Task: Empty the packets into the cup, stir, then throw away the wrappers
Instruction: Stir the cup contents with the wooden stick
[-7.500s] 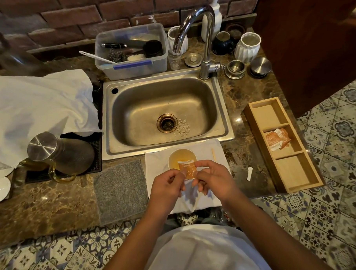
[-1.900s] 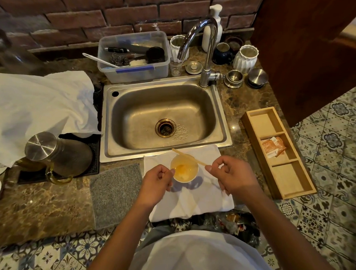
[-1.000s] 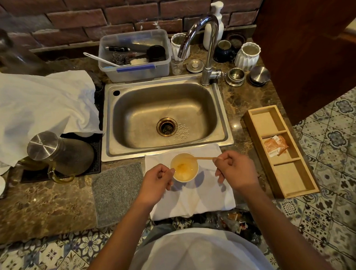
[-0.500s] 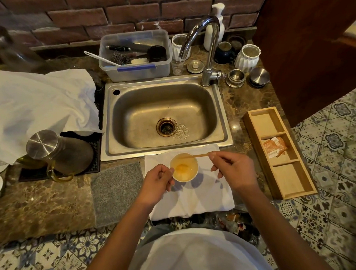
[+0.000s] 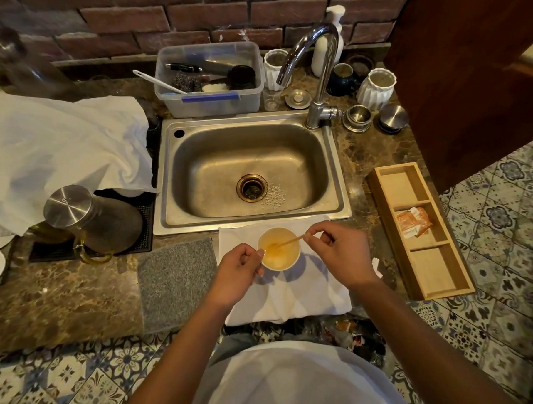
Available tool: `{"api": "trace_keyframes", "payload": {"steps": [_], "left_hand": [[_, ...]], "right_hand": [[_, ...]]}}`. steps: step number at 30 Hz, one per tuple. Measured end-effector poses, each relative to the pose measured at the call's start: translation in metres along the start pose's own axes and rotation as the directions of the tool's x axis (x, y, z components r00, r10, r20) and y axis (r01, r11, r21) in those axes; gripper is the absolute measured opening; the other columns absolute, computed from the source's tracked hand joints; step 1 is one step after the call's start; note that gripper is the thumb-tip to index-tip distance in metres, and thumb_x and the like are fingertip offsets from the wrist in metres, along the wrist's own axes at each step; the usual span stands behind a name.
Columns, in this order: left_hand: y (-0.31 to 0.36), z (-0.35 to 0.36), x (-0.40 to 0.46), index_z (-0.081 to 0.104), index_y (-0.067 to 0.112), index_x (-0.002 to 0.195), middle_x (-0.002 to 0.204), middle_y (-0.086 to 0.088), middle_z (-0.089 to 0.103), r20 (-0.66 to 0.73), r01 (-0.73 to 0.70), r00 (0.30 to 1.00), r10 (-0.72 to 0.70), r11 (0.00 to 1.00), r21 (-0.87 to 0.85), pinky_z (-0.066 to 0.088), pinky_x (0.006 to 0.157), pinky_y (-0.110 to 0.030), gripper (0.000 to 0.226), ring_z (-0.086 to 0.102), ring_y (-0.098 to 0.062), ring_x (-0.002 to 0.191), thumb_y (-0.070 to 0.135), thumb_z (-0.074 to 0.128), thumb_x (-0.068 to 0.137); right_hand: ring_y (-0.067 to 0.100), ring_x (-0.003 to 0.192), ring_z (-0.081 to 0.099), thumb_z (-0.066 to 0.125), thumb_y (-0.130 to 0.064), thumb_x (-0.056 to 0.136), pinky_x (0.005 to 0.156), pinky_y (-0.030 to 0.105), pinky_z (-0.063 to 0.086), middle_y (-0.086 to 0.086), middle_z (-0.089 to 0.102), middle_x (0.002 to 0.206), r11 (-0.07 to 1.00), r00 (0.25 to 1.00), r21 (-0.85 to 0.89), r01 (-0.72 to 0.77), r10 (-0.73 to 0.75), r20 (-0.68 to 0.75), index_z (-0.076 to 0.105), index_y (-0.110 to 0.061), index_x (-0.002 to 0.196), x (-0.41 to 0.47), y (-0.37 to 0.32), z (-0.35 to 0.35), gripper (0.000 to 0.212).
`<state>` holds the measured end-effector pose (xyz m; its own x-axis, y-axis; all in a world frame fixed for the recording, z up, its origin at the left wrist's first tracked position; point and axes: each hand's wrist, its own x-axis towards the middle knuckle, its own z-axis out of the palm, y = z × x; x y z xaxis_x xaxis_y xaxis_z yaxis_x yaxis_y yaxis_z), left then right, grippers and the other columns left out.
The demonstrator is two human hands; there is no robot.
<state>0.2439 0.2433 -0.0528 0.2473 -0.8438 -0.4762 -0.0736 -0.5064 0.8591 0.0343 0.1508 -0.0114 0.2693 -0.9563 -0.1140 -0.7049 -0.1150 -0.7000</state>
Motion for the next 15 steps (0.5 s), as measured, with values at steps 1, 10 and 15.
{"api": "trace_keyframes", "payload": {"steps": [1,10,15], "left_hand": [[-0.001,0.000,0.000,0.061,0.004,0.082,0.058,0.004,0.065,-0.003,0.001,1.000,-0.001,1.000,0.006,0.042,0.048,-0.022,0.028,0.053,-0.006,0.046,0.025,0.060,0.102],[-0.009,0.005,0.003,0.057,0.017,0.073,0.053,0.009,0.060,-0.040,0.022,0.999,-0.020,0.999,0.031,0.041,0.055,-0.031,0.032,0.050,-0.003,0.043,0.033,0.061,0.100],[-0.006,0.006,0.003,0.057,0.015,0.073,0.052,0.010,0.059,-0.039,-0.011,0.999,0.013,0.999,0.039,0.042,0.054,-0.027,0.033,0.049,-0.003,0.044,0.032,0.060,0.101]], "right_hand": [[0.013,0.060,0.062,0.074,-0.034,0.091,0.062,0.038,0.059,-0.005,0.069,0.066,0.999,1.000,-0.039,0.024,-0.023,0.006,0.078,-0.030,0.097,0.001,-0.001,0.003,0.008],[0.016,0.064,0.069,0.065,-0.045,0.095,0.056,0.026,0.051,-0.005,0.075,0.070,0.924,0.986,-0.346,0.165,-0.164,0.032,0.076,-0.032,0.103,0.004,-0.015,0.024,0.019],[0.018,0.076,0.073,0.057,-0.050,0.097,0.059,0.026,0.050,-0.005,0.079,0.084,0.862,0.981,-0.469,0.192,-0.167,0.096,0.074,-0.034,0.110,0.005,-0.016,0.027,0.027]]}}
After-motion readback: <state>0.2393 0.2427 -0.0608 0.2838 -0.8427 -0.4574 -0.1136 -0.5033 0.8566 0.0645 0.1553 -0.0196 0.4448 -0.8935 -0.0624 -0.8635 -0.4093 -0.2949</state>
